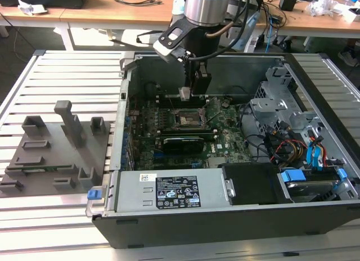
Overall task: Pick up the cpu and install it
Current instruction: 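Place the cpu into insertion slot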
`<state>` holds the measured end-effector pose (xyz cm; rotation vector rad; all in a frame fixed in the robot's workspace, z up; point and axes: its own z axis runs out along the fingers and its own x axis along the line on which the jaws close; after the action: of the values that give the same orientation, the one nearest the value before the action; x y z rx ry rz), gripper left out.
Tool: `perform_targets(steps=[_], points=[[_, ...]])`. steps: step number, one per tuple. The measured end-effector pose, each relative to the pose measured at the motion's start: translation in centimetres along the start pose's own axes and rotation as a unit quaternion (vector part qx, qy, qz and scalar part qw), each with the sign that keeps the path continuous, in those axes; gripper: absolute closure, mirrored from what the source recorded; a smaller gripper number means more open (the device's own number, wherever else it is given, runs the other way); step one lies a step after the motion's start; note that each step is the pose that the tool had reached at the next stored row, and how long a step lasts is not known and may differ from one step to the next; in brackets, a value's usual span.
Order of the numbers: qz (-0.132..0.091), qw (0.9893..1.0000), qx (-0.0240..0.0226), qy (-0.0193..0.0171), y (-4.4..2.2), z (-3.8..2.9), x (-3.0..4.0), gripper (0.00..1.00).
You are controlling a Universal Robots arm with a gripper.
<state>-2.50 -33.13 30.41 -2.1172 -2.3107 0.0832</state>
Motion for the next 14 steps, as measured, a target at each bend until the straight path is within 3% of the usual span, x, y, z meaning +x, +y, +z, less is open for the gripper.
perform_targets(steps=[7,10,14], points=[[0.000,1.0000,0.0000,0.0000,0.01,0.19,0.10,0.45],[0.000,1.0000,0.0000,0.0000,0.07,0.34,0.58,0.45],[0.000,1.0000,0.0000,0.0000,0.14,1.09,0.99,0.45]])
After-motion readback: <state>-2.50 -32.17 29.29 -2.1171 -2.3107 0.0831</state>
